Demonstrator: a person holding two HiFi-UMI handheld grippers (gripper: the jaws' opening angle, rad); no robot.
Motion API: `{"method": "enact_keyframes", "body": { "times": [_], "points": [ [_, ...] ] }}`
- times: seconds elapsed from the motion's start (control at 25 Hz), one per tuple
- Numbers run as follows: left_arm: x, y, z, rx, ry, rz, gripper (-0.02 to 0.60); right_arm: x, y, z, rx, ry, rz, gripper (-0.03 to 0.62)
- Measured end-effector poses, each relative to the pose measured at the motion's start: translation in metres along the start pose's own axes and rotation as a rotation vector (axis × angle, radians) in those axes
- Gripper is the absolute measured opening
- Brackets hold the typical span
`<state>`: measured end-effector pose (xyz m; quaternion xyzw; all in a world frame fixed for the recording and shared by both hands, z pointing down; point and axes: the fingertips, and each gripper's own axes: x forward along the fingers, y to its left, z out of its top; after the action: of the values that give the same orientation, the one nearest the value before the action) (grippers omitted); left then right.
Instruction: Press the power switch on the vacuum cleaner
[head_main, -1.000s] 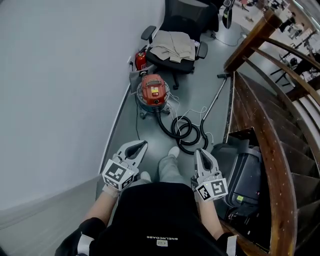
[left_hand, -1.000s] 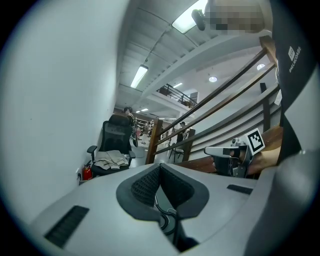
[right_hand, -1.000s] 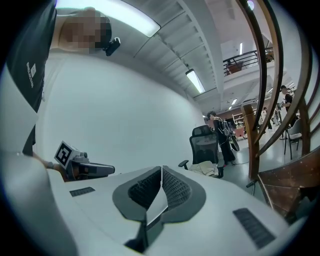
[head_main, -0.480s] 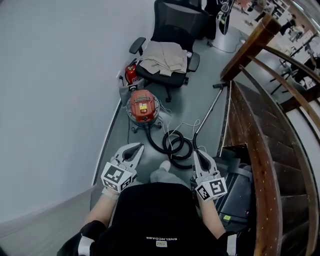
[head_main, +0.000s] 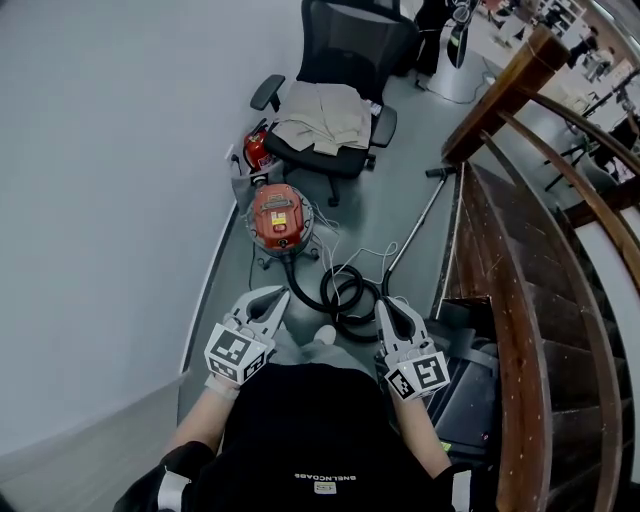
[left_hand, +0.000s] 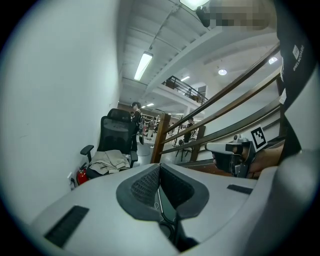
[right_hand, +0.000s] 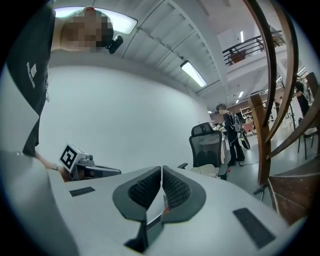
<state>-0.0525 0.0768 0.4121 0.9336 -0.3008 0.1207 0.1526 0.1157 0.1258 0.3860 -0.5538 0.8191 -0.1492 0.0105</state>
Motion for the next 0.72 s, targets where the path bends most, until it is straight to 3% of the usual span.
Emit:
{"method": "enact_keyframes", "body": {
  "times": [0.72],
  "points": [
    [0.058,0.111,0.001,0.008,0.088,-0.105,0.015,0.101,0.004,0.001,0.031,0.057,-0.102,0.029]
  ]
}}
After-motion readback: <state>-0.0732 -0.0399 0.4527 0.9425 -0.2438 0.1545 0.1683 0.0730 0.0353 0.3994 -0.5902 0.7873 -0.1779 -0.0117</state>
